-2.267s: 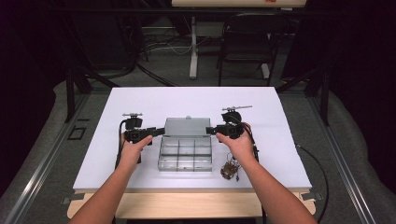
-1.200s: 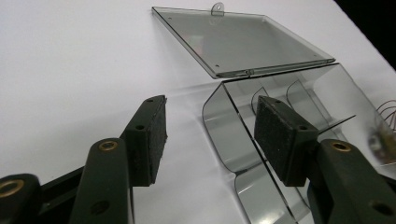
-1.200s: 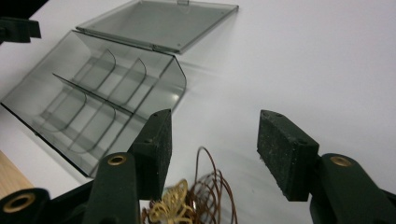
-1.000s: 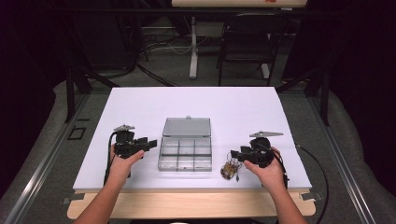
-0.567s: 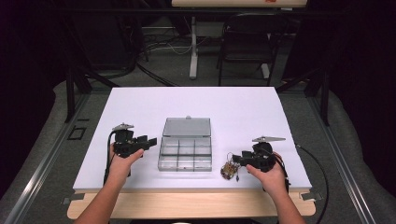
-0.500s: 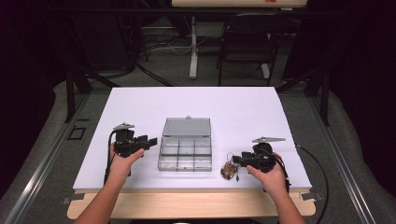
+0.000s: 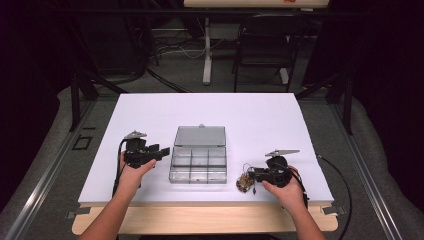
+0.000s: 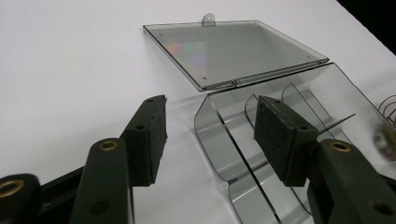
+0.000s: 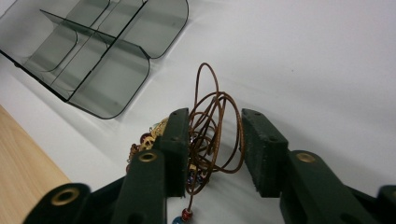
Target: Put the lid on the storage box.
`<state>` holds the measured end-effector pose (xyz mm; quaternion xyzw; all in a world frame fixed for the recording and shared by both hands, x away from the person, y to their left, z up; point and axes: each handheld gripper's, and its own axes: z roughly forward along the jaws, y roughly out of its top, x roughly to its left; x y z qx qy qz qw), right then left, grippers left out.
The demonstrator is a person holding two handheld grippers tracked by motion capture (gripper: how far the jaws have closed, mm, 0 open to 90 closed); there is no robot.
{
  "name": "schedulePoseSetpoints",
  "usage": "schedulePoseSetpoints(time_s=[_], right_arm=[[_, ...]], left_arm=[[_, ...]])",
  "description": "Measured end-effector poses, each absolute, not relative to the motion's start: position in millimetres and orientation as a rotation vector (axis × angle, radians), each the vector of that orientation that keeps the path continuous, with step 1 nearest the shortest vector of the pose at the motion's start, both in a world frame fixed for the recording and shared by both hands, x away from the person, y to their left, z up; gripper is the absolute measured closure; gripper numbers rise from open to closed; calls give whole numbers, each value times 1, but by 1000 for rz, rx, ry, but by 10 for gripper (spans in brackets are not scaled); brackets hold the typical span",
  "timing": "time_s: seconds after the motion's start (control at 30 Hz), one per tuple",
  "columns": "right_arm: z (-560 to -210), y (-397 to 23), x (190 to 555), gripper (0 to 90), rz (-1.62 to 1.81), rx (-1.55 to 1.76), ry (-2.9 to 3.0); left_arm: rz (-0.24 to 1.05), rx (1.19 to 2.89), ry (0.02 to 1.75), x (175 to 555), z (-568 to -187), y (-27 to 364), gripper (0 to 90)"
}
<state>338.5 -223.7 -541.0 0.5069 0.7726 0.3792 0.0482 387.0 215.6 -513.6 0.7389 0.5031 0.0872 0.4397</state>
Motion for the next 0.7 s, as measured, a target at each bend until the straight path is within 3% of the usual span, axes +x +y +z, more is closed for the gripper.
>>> schedulePoseSetpoints(time_s=[0.7], right_arm=[[-542,-216,338,888,1148,1493,2419]], left_arm=[[236,1803,1266,387,-511,223,450]])
